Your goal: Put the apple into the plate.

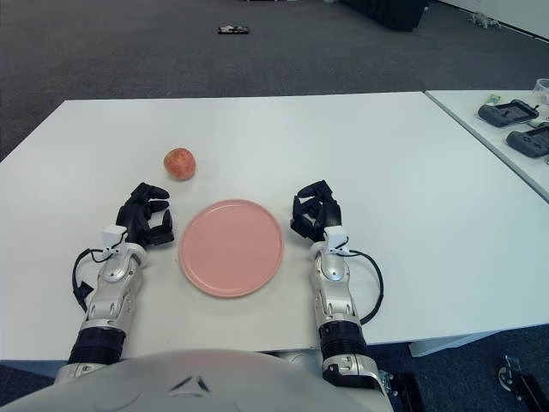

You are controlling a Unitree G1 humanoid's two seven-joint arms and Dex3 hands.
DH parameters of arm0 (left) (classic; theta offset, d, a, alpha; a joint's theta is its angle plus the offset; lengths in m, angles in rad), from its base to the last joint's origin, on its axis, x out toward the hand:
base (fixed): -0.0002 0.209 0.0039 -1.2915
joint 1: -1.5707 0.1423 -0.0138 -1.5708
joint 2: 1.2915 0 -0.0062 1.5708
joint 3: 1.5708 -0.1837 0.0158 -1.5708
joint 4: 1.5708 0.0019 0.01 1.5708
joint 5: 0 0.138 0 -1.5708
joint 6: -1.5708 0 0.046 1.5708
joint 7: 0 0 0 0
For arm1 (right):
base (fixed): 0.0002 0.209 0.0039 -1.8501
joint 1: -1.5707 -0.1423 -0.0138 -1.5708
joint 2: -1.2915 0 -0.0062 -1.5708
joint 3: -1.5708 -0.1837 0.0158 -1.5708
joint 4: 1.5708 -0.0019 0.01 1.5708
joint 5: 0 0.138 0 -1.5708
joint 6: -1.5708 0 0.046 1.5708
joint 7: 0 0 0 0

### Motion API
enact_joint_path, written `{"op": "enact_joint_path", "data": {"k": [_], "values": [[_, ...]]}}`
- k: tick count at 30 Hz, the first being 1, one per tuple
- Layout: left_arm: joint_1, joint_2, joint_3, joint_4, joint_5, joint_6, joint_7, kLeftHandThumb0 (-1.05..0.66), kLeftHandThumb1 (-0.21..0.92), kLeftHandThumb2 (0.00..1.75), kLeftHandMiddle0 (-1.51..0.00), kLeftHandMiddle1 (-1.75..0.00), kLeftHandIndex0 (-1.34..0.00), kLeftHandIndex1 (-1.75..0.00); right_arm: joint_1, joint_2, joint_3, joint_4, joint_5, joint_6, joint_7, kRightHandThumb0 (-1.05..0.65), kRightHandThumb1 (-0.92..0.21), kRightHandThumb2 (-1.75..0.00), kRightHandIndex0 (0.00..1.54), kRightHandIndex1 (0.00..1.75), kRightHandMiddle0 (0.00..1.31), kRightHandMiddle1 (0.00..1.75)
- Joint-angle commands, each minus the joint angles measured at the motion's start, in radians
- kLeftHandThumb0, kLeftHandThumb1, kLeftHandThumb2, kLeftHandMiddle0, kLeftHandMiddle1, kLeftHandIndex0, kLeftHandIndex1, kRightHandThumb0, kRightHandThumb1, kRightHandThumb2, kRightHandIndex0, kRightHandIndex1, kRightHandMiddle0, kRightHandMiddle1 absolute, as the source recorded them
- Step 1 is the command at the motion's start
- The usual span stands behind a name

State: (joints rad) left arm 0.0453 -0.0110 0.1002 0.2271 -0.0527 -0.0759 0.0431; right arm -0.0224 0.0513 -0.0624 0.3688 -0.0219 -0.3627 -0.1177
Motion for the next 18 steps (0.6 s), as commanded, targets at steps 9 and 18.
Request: {"op": "enact_joint_path", "data": {"k": [9,18], "values": [[0.011,0.003,0.012,0.021,0.004,0.034,0.016,-0.01,0.14,1.52,-0.7,-1.75,-0.56,-1.71,0.005,0.006,-0.003,0.0,0.002,0.028,-0.016,-0.39,-0.62,-0.94,0.56,1.61,0.38,1.75],[-0.047,0.032,0.03,-0.022,0.03,0.041,0.049,-0.01,0.29,1.35,-0.62,-1.7,-0.43,-1.75,0.001,0.007,-0.001,0.014,0.002,0.012,-0.014,-0.4,-0.61,-0.95,0.56,1.64,0.38,1.75]]}}
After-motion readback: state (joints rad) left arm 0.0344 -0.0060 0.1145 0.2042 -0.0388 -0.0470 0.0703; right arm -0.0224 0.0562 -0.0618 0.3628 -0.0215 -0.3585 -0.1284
